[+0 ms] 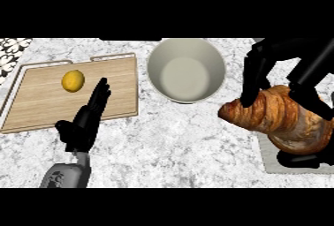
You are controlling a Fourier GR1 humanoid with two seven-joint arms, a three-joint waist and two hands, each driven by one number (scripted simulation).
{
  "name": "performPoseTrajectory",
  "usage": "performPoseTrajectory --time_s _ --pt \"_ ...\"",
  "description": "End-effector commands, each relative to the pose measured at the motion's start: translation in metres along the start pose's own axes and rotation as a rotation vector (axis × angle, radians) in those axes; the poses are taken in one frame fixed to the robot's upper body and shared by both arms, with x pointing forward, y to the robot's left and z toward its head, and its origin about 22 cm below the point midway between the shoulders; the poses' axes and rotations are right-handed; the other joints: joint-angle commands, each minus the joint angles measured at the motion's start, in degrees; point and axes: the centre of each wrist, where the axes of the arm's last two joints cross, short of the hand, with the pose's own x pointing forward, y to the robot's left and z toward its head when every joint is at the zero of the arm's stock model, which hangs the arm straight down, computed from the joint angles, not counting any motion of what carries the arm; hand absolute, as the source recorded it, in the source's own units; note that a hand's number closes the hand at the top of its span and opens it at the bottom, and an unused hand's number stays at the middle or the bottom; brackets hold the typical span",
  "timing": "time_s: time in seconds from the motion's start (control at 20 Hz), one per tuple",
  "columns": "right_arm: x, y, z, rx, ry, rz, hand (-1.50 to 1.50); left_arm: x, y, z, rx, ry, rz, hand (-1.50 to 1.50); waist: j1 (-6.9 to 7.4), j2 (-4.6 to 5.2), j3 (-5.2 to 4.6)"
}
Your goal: Pick the croissant from the placemat and place it in the bowl
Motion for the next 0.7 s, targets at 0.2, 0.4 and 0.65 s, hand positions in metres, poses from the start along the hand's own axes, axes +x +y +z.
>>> performPoseTrajectory --time_s 0.2,0.4,0.65 --pt "-0.048 0.023 -0.042 -0.013 0.069 0.26 1.5 0.014 0.006 -0.004 -0.016 -0.012 -0.019 0.0 1.36 0.52 0.08" --pt "-0.087 0.018 -0.05 -0.045 0.112 0.288 1.5 0.006 0.014 -0.008 -0.008 -0.003 -0.001 0.0 1.04 0.61 0.03" --pt "-0.136 0.027 -0.059 -0.043 0.152 0.35 1.5 0.007 -0.002 -0.007 -0.016 -0.005 -0.004 0.0 1.68 0.84 0.04"
